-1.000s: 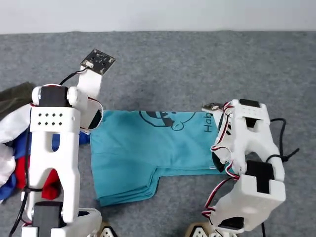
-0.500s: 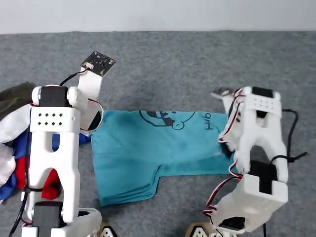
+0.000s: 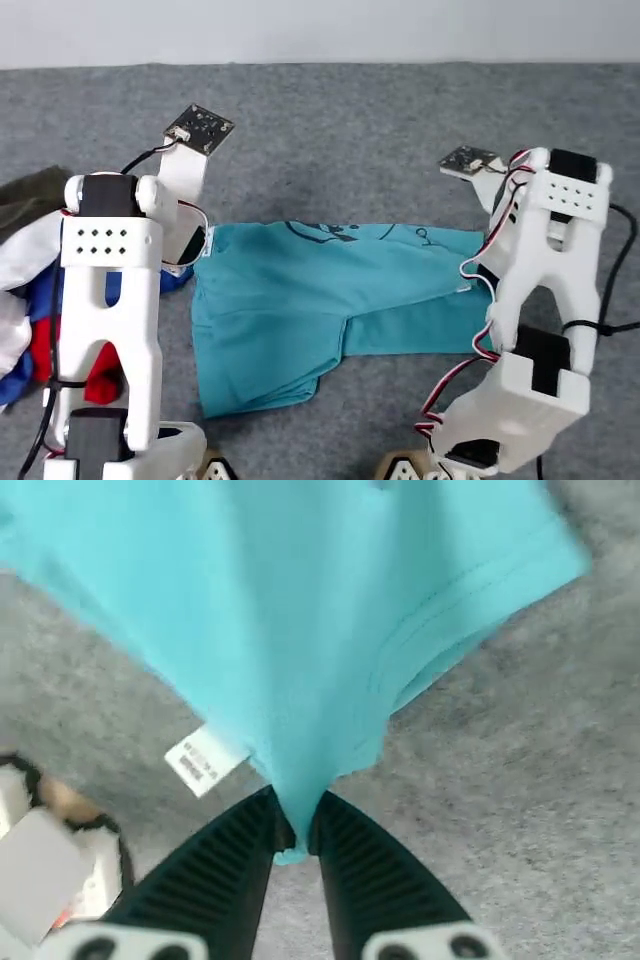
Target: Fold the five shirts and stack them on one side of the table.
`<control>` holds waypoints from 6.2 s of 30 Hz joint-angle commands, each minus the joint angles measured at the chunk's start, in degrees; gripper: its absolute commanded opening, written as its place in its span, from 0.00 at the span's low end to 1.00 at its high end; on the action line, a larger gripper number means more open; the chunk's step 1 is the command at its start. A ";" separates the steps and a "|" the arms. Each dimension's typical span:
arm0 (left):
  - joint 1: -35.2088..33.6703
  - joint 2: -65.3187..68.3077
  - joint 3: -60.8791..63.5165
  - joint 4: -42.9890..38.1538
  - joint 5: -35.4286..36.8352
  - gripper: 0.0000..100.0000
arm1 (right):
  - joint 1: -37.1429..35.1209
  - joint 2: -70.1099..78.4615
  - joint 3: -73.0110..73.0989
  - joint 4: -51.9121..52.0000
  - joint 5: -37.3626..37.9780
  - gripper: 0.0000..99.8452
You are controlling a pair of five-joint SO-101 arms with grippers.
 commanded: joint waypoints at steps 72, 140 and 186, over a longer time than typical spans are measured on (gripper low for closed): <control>20.22 -1.93 44.00 -19.52 -12.04 0.14 | 3.65 -1.36 4.22 2.24 -19.16 0.08; 9.58 -4.13 38.37 -3.60 -28.48 0.01 | 3.91 -1.36 4.04 2.24 -18.81 0.08; -12.13 -2.64 13.58 2.11 -12.22 0.07 | -6.29 2.95 3.87 -24.48 -20.48 0.19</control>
